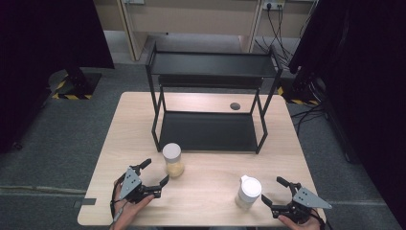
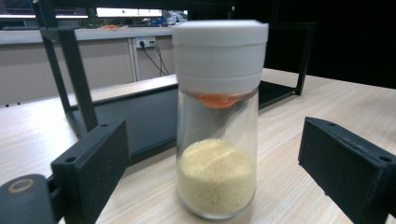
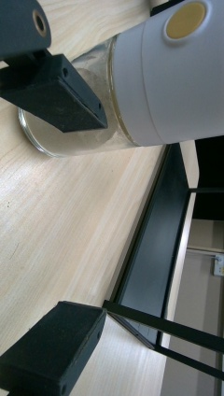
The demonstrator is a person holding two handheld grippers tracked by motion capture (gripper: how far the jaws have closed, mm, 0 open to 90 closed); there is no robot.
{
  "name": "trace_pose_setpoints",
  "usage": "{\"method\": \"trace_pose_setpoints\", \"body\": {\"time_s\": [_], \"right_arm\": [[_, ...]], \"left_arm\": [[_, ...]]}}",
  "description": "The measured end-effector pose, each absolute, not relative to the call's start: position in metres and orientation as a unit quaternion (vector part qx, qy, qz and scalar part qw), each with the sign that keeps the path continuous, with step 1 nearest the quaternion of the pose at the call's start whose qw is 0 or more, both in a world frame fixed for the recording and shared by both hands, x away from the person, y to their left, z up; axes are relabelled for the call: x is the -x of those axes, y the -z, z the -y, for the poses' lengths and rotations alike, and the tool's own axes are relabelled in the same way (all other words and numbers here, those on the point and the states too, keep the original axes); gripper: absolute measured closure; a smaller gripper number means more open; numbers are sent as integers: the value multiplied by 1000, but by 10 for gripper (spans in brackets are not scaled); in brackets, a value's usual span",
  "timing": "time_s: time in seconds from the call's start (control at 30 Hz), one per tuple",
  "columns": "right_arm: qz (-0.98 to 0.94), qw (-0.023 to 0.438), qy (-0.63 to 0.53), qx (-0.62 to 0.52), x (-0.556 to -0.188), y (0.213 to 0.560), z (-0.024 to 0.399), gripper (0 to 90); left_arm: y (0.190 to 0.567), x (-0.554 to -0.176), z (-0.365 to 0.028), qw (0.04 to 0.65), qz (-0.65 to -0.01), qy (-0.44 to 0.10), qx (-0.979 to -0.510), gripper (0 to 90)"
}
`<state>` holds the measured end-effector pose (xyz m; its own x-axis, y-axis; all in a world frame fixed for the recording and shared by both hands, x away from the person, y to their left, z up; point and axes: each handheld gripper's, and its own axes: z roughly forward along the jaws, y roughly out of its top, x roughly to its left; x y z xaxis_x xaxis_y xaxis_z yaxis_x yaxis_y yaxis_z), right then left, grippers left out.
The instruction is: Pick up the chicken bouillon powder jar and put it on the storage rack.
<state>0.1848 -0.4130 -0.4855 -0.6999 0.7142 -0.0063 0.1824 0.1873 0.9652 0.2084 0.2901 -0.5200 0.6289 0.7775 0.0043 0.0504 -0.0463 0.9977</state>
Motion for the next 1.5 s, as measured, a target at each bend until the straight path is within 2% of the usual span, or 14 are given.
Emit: {"method": "trace_pose_setpoints", "body": {"time_s": [0.93,1.5], "right_arm": [[-729,237,-561,-313,-184,486,413,90],[-728,237,-562,-314,-184,486,413,90]], "left_arm": [[498,-241,-274,632,-280,-296,-660,159],[496,-258,-259,625,-286,-301,-661,224]]}}
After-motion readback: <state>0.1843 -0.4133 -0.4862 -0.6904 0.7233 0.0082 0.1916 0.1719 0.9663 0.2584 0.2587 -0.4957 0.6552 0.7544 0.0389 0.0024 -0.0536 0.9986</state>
